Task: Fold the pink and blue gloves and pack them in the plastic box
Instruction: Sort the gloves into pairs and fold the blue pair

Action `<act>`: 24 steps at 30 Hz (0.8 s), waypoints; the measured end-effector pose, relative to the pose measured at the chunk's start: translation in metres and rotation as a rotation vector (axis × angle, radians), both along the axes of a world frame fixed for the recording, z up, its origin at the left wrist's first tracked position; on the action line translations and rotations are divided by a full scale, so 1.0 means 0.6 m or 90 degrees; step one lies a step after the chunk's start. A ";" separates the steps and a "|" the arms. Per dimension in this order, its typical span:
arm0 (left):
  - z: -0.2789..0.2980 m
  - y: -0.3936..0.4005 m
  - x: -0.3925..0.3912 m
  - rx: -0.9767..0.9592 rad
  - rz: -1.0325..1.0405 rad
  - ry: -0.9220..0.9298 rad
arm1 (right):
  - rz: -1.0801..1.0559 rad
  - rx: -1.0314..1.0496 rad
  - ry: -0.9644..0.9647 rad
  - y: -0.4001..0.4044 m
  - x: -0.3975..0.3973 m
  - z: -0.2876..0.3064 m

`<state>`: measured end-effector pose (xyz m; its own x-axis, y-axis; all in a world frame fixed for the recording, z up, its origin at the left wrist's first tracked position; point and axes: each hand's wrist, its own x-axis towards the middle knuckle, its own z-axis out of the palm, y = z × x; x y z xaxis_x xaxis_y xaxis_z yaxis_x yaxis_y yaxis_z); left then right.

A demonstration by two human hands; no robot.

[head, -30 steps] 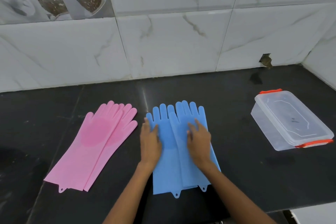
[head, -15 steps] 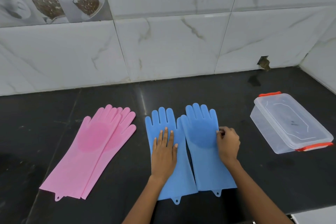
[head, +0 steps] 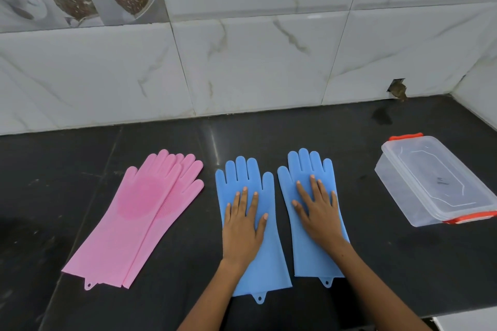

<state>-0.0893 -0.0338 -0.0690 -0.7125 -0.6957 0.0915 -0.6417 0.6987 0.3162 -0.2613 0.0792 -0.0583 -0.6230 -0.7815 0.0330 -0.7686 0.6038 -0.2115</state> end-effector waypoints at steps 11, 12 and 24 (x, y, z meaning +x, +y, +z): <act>0.008 -0.015 -0.024 -0.007 0.012 -0.024 | 0.009 -0.017 -0.013 0.019 0.002 -0.012; 0.008 -0.017 -0.025 -0.007 0.010 -0.025 | 0.011 -0.019 -0.015 0.019 0.001 -0.012; 0.003 -0.024 -0.029 -0.046 -0.090 -0.055 | 0.021 -0.035 -0.017 0.003 -0.016 -0.007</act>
<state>-0.1068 -0.0480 -0.0671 -0.8099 -0.5821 0.0720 -0.5581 0.8026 0.2105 -0.2711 0.0811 -0.0627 -0.5985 -0.7989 0.0603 -0.7814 0.5654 -0.2640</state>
